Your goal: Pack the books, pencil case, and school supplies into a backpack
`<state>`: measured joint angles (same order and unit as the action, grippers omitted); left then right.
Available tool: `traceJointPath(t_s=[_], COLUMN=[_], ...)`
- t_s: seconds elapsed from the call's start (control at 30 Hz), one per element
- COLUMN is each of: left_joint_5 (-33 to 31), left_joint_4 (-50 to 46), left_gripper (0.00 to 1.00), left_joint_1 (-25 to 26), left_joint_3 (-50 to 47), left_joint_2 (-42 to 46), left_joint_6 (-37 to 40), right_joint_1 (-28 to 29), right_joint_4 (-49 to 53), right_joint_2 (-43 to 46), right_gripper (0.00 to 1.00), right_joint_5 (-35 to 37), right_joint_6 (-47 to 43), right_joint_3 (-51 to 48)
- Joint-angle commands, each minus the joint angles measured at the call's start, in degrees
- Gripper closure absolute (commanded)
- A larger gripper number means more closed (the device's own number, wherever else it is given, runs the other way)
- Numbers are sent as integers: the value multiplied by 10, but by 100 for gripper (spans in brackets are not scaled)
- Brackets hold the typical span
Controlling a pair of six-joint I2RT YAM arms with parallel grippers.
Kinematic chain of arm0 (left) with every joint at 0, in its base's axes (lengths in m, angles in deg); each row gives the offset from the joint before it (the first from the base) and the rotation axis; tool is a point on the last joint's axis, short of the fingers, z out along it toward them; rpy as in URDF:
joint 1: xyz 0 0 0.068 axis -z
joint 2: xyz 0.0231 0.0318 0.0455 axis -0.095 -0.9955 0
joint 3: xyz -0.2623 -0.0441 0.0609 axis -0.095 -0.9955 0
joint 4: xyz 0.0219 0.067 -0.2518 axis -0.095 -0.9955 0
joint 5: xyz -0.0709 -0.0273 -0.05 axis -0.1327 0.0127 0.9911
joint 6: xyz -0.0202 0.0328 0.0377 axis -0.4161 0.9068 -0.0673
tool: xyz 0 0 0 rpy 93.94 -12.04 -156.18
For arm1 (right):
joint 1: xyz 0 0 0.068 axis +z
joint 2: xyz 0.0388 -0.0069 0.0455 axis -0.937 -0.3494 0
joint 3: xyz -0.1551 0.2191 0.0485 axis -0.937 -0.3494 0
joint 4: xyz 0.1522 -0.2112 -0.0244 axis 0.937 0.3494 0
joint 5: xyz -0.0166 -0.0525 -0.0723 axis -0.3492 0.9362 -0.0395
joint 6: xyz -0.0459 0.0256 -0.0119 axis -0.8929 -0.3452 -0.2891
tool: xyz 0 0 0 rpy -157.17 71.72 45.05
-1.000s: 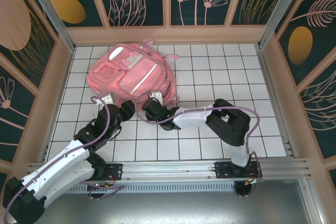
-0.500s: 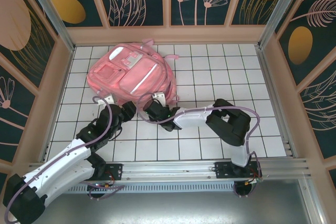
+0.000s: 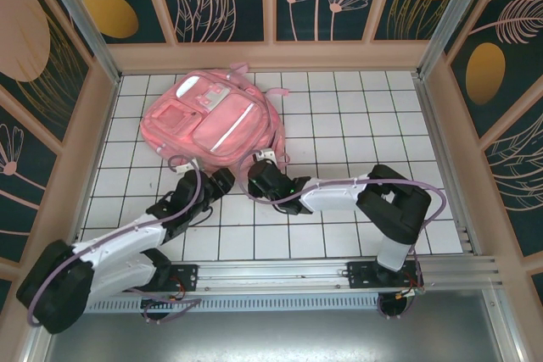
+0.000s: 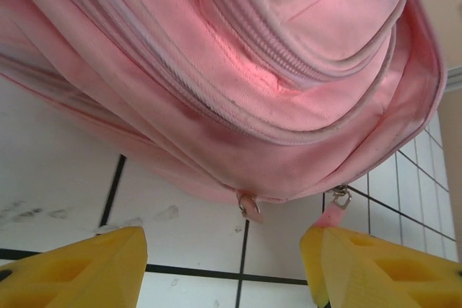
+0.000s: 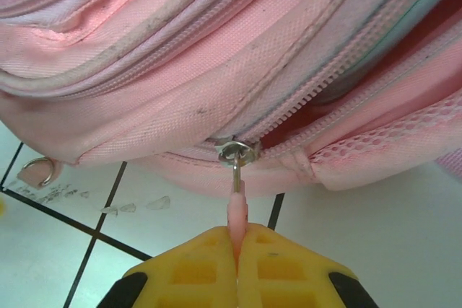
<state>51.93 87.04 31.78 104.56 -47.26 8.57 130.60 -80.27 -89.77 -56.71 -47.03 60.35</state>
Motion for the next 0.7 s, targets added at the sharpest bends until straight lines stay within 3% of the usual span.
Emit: traceJointPath(t_s=[0.0,0.1,0.2,0.3,0.4,0.67], left_joint_5=[16,-3,-10,-19,-47,-137], left_joint_4=[120,132,153,152,110,-71], left_gripper=[35,39,50,71,100,100], left_joint_1=[-3,-3,-3,-3,-3,-15], left_joint_3=[1,14,32,58,77,68], left_joint_2=[-39,-80,-131,-178,-180,-66], left_joint_6=[-43,-51,-56,-52,-50,-36], right_joint_1=[-1,-3,-5,-6,-10,-47], right_joint_4=[-36,-42,-49,-54,-50,-57], right_joint_2=[25,31,39,44,47,60], right_gripper=[100,100,100,100,100,100], right_joint_5=[-21,-20,-24,-29,-26,-16], right_joint_6=[-13,-14,-15,-19,-19,-15], right_joint_3=[-12,-22,-32,-39,-43,-71])
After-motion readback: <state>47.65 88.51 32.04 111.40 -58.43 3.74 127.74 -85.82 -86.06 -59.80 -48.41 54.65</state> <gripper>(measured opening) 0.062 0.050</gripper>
